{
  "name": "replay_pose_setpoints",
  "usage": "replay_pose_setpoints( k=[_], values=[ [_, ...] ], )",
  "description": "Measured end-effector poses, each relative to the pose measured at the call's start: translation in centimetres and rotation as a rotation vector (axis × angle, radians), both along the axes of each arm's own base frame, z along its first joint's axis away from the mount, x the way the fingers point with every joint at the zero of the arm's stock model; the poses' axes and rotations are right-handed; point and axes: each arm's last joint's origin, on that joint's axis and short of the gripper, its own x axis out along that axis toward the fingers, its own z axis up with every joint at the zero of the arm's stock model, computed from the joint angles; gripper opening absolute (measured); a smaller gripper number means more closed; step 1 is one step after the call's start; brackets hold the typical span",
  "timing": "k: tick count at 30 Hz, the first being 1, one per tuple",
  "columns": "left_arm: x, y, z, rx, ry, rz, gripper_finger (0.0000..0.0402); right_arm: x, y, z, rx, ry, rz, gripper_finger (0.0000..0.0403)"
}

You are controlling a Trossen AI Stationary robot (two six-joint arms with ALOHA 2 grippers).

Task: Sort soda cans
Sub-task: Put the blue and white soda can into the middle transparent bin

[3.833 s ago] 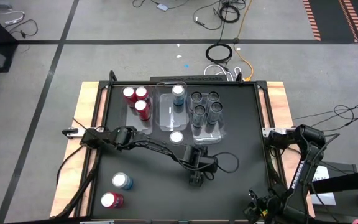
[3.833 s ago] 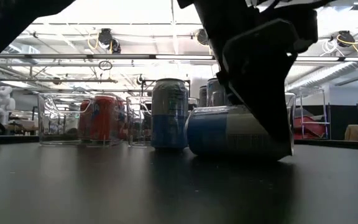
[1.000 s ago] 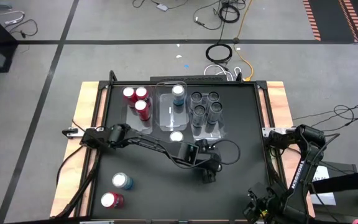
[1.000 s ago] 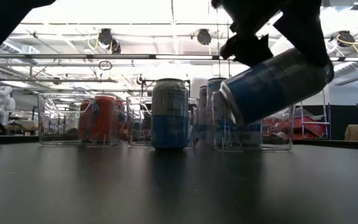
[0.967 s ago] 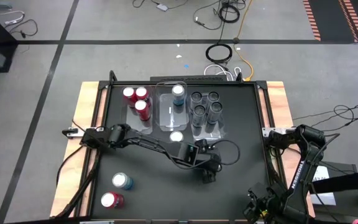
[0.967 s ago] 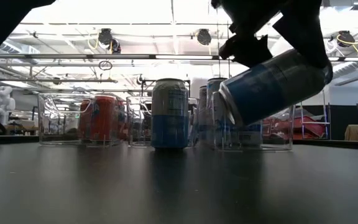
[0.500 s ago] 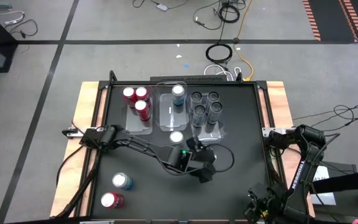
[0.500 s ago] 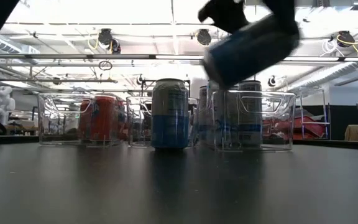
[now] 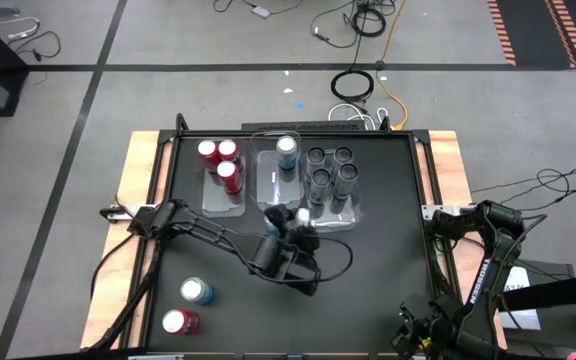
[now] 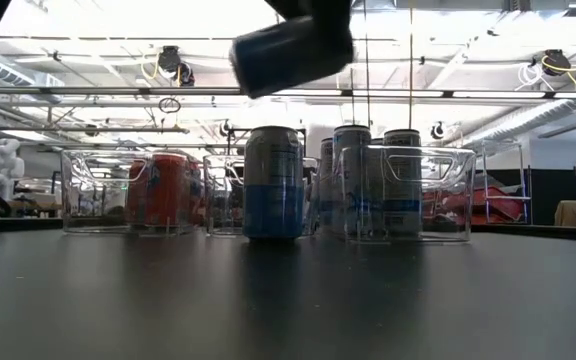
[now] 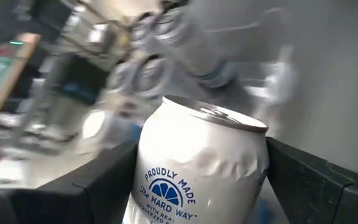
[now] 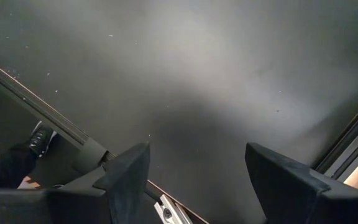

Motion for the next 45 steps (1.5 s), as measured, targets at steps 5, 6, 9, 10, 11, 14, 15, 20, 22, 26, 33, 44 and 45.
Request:
replay_pose_setpoints(
  k=[5,6,9,10,11,14,15,20,22,26,33,44,45],
  values=[
    [-1.9,0.7,0.9,0.134,-0.028,0.107,0.0329,0.0,0.0,0.0,0.003,-0.003,-0.02,0.0255],
    [-2.3,0.9,1.3,0.156,-0.039,0.123,0.0329,0.0,0.0,0.0,0.004,-0.004,-0.024,0.0255],
    [-2.7,1.2,2.2,0.189,-0.097,0.146,0.0329,0.0,0.0,0.0,0.005,-0.004,-0.03,0.0255],
    [-2.7,1.3,2.3,0.194,-0.108,0.148,0.0329,0.1,0.0,0.0,0.005,-0.005,-0.033,0.0255],
    [-2.8,1.3,2.5,0.21,-0.114,0.149,0.0329,0.1,-0.1,0.0,0.005,-0.004,-0.035,0.0255],
    [-3.1,1.6,3.3,0.251,-0.181,0.169,0.0329,0.2,-0.1,0.0,0.004,-0.004,-0.044,0.0255],
    [-3.3,1.7,3.7,0.262,-0.207,0.178,0.0329,0.2,-0.1,0.0,0.004,-0.005,-0.045,0.0255],
    [-4.2,2.4,4.7,0.308,-0.33,0.222,0.0329,0.2,-0.1,0.0,0.005,-0.005,-0.045,0.0255],
    [-5.2,3.1,4.4,0.307,-0.368,0.25,0.0329,0.2,-0.1,0.0,0.008,-0.006,-0.045,0.0255],
    [-8.3,5.0,2.5,0.268,-0.456,0.332,0.0329,0.2,0.0,0.0,0.016,-0.007,-0.043,0.0255],
    [-15.6,7.9,0.7,0.196,-0.682,0.443,0.0329,0.2,0.0,0.0,0.018,-0.007,-0.043,0.0255],
    [-21.1,11.9,1.1,0.226,-0.915,0.532,0.0329,1.9,-0.6,0.0,0.038,-0.016,-0.111,0.0255],
    [-21.1,12.1,1.2,0.241,-0.912,0.537,0.0329,2.1,-0.8,0.0,0.036,-0.019,-0.12,0.0255]
  ],
)
